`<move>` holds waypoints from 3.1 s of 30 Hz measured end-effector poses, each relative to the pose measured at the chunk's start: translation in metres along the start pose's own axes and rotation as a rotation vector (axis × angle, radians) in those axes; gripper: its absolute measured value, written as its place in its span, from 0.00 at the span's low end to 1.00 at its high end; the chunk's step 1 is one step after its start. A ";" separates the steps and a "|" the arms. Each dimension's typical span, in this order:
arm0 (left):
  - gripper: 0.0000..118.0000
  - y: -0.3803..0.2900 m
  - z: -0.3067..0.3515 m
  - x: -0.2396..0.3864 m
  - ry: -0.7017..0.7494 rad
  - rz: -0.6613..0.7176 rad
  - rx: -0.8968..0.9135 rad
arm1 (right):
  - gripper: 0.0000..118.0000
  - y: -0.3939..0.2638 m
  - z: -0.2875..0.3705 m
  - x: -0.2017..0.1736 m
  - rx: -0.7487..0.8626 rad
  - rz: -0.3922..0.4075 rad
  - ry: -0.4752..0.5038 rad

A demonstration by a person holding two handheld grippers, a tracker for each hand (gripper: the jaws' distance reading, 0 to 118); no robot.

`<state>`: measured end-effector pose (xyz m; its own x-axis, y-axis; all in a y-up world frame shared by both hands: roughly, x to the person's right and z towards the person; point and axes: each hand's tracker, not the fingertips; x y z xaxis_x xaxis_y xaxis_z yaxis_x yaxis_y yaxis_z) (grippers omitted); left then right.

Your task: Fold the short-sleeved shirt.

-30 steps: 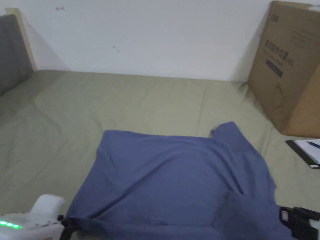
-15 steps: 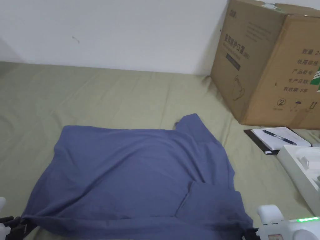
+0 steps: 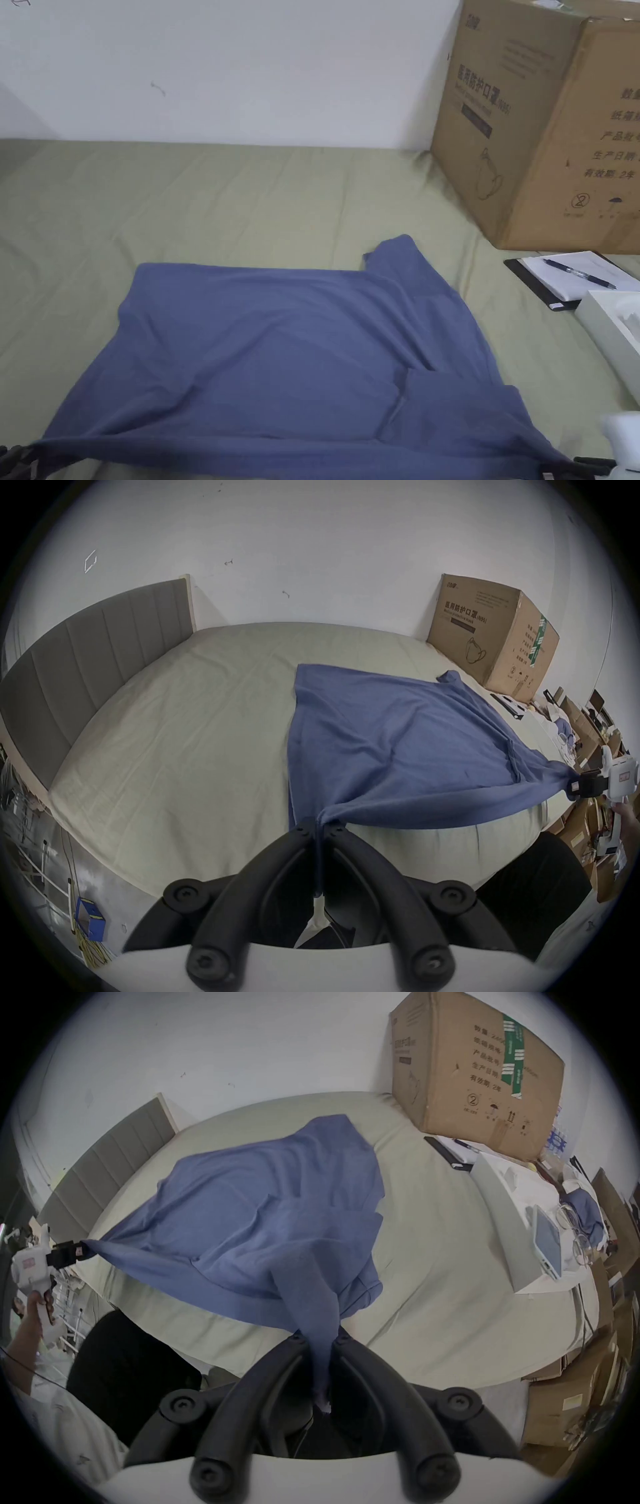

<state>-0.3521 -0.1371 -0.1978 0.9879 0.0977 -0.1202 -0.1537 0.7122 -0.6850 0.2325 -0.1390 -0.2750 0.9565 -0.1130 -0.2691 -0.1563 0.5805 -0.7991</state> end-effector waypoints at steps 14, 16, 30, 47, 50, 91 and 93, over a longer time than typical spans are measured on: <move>0.02 0.115 -0.138 0.007 0.064 -0.183 -0.142 | 0.06 0.178 -0.108 0.007 -0.213 0.007 -0.081; 0.03 0.124 -0.159 0.004 0.079 -0.143 -0.171 | 0.06 0.192 -0.137 0.008 -0.241 -0.014 -0.116; 1.00 0.118 -0.115 -0.005 -0.049 0.156 0.023 | 0.94 0.161 -0.104 0.022 0.139 -0.297 -0.031; 0.00 0.019 0.008 0.022 -0.066 0.218 0.201 | 0.00 0.075 -0.036 0.016 0.134 -0.223 0.091; 0.00 0.018 0.003 0.019 -0.048 0.223 0.177 | 0.00 0.097 -0.073 0.032 0.021 -0.187 0.053; 0.96 0.078 -0.197 -0.035 0.162 0.070 -0.359 | 0.06 0.117 -0.153 0.010 -0.172 -0.078 -0.079; 0.96 0.072 -0.218 -0.030 0.203 0.045 -0.456 | 0.06 0.118 -0.154 0.007 -0.177 -0.063 -0.082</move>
<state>-0.3971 -0.2404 -0.3997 0.9635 -0.0479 -0.2634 -0.2337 0.3296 -0.9147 0.1827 -0.1958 -0.4541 0.9815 -0.0741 -0.1768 -0.1296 0.4228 -0.8969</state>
